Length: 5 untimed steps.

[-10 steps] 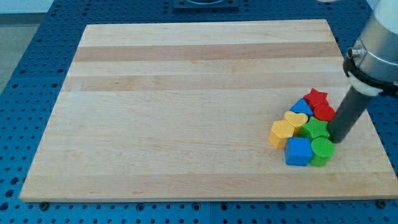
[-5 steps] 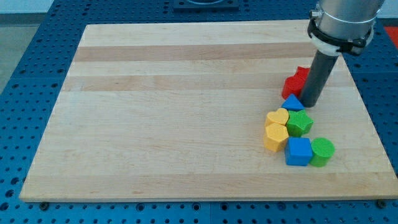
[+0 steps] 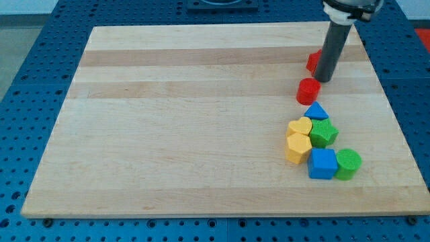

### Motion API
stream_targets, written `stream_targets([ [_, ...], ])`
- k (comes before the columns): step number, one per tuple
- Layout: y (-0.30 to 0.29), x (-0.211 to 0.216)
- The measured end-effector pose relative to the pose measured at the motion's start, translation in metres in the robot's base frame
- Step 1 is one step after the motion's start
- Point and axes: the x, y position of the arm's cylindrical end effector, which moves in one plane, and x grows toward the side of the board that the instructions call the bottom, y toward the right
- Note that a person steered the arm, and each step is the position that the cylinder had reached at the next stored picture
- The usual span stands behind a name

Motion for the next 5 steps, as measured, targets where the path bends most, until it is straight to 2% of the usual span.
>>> stream_targets([
  [5,-0.006,-0.074],
])
